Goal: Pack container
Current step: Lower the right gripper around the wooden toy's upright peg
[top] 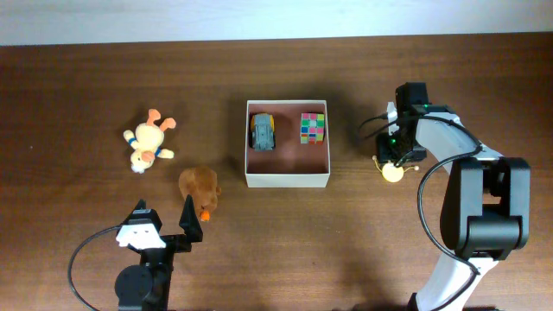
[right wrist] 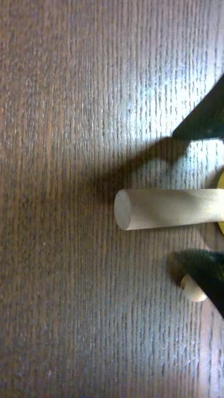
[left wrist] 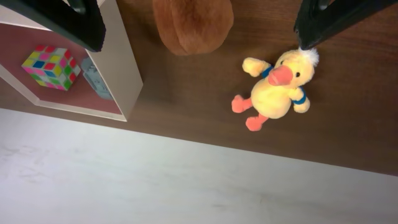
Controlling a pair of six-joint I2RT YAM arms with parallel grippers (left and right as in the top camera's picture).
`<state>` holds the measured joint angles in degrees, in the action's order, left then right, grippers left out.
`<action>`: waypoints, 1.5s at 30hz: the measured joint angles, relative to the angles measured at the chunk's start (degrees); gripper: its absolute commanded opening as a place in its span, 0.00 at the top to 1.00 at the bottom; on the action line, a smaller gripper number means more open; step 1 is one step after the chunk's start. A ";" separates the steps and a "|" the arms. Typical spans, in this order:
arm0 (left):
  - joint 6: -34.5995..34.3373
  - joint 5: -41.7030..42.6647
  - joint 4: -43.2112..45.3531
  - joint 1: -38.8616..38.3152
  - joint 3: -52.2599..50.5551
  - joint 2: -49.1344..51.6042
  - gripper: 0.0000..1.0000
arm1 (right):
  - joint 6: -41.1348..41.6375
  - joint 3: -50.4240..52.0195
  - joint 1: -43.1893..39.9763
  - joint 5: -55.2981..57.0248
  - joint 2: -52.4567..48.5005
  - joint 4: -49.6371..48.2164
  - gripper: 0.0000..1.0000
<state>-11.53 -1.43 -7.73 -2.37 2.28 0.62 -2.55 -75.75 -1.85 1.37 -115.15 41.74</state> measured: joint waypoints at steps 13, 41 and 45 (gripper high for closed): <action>0.00 0.00 0.00 0.00 0.00 0.00 0.01 | -0.24 0.00 0.00 -0.02 -0.04 0.00 0.74; 0.00 -0.02 0.00 0.00 0.00 0.00 0.01 | -0.26 -8.00 0.00 -2.47 -0.31 11.45 0.85; 0.00 0.00 0.00 0.00 0.00 0.00 0.01 | -0.39 -12.70 0.00 -3.98 -0.31 15.10 0.67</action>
<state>-11.53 -1.43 -7.73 -2.37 2.28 0.62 -2.94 -88.44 -1.85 -2.61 -115.46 56.84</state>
